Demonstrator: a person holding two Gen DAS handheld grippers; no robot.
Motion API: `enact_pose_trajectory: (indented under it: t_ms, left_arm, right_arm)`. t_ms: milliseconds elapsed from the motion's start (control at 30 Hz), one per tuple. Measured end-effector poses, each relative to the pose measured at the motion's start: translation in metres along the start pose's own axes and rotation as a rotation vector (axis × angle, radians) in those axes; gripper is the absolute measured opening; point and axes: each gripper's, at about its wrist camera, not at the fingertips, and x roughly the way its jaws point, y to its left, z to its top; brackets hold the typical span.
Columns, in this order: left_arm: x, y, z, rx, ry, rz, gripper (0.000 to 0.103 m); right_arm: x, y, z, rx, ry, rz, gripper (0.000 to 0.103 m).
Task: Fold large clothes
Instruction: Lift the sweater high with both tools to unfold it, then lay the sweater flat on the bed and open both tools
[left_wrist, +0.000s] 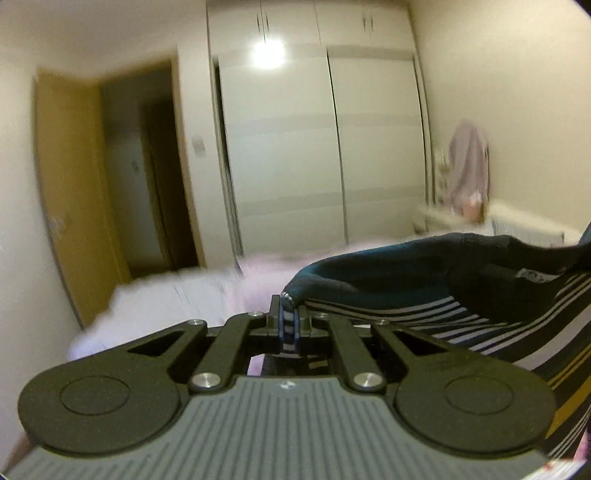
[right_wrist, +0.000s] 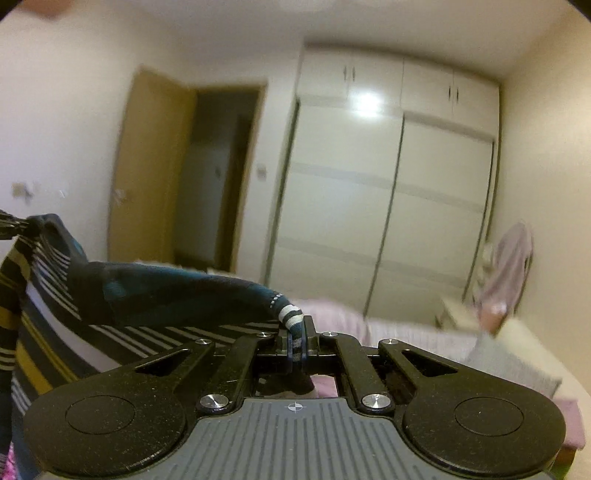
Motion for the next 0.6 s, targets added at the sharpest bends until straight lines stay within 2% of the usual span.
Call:
enact_pose_trajectory:
  t_ms: [33, 100, 167, 200, 233, 267, 300, 400, 467, 600]
  left_arm:
    - [0.036, 0.002, -0.005, -0.017, 0.053, -0.003, 0.006]
    - [0.123, 0.002, -0.020, -0.038, 0.177, -0.039, 0.018]
    - [0.203, -0.004, -0.037, -0.017, 0.251, 0.015, 0.021]
    - [0.232, -0.001, -0.040, 0.005, 0.269, 0.020, 0.026]
    - [0.261, -0.001, -0.049, 0.012, 0.299, 0.033, 0.026]
    - [0.282, 0.001, -0.056, 0.001, 0.332, 0.042, 0.027]
    - [0.289, 0.007, -0.069, -0.010, 0.354, 0.040, 0.027]
    - [0.297, 0.035, -0.113, -0.014, 0.422, 0.038, 0.032]
    - [0.286, 0.058, -0.160, -0.028, 0.489, 0.038, 0.037]
    - [0.248, 0.089, -0.247, -0.116, 0.676, 0.038, 0.037]
  right_arm:
    - [0.035, -0.002, -0.004, 0.019, 0.066, -0.019, 0.000]
    - [0.124, -0.004, -0.020, 0.042, 0.228, -0.045, 0.002]
    - [0.213, -0.006, -0.045, 0.047, 0.403, -0.107, 0.013]
    - [0.247, -0.005, -0.064, 0.044, 0.472, -0.155, 0.027]
    - [0.272, -0.004, -0.078, 0.043, 0.515, -0.179, 0.028]
    - [0.288, -0.002, -0.094, 0.053, 0.519, -0.210, 0.028]
    - [0.296, -0.001, -0.103, 0.072, 0.522, -0.230, 0.030]
    - [0.301, -0.002, -0.129, 0.177, 0.545, -0.193, 0.031]
    - [0.285, -0.009, -0.152, 0.214, 0.593, -0.186, 0.031]
    - [0.235, 0.006, -0.204, 0.300, 0.695, -0.190, 0.031]
